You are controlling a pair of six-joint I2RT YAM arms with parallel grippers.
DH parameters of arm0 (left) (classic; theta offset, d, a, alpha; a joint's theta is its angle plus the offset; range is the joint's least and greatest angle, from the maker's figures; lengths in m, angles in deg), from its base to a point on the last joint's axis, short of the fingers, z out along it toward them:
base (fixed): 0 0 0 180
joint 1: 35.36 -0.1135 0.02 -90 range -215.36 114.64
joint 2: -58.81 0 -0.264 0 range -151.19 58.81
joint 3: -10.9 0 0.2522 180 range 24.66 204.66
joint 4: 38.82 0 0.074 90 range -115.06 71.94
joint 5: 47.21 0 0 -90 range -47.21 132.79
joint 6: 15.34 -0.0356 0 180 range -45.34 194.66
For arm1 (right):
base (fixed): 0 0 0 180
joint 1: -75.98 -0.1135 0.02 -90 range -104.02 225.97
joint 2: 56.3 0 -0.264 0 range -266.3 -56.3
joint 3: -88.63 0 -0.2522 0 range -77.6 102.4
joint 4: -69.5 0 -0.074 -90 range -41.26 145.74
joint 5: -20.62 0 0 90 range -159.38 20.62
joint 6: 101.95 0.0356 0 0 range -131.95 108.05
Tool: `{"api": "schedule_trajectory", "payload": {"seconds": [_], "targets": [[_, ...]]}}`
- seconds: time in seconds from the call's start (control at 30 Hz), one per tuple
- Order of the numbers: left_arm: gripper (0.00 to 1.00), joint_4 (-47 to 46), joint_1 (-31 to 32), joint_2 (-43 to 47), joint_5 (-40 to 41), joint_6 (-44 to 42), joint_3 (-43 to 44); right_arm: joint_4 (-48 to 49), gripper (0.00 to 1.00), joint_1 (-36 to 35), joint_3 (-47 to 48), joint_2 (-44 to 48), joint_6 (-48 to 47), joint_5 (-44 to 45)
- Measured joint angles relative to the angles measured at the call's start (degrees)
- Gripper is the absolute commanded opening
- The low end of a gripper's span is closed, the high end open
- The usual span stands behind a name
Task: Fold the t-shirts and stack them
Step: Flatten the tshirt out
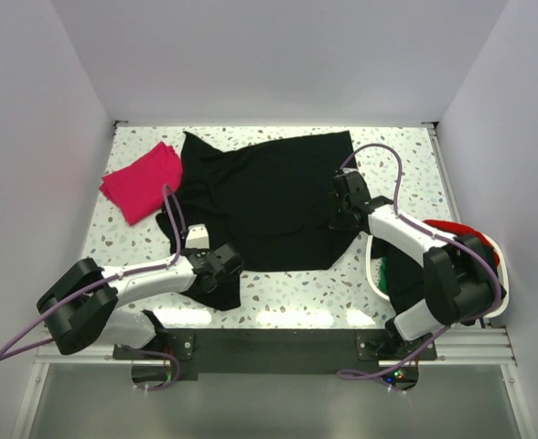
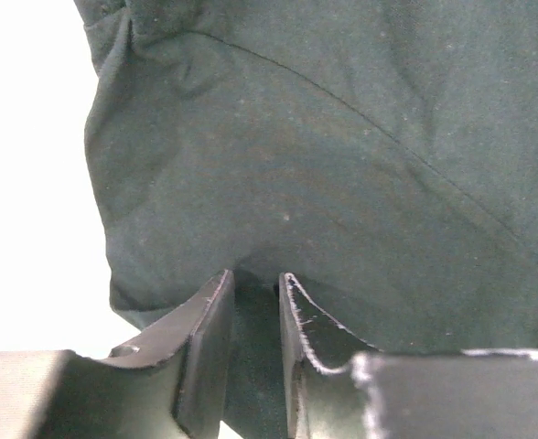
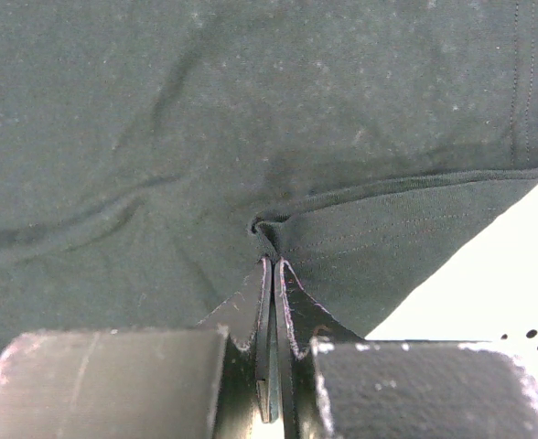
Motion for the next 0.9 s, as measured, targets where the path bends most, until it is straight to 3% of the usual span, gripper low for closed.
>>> {"api": "schedule_trajectory", "payload": {"seconds": [0.17, 0.33, 0.73, 0.9], "targets": [[0.22, 0.4, 0.0, 0.0, 0.3, 0.2, 0.0, 0.0, 0.00, 0.0, 0.0, -0.3, -0.1, 0.0], [0.01, 0.7, 0.0, 0.0, 0.8, 1.0, 0.0, 0.0, 0.00, 0.0, 0.0, -0.3, -0.2, 0.0], [0.00, -0.3, 0.0, 0.6, 2.9, -1.4, 0.7, -1.7, 0.00, 0.0, 0.0, 3.6, -0.3, 1.1], [0.00, -0.7, 0.0, 4.9, 3.8, -3.8, 1.1, -3.6, 0.00, 0.0, 0.0, 7.1, 0.3, 2.4]]}}
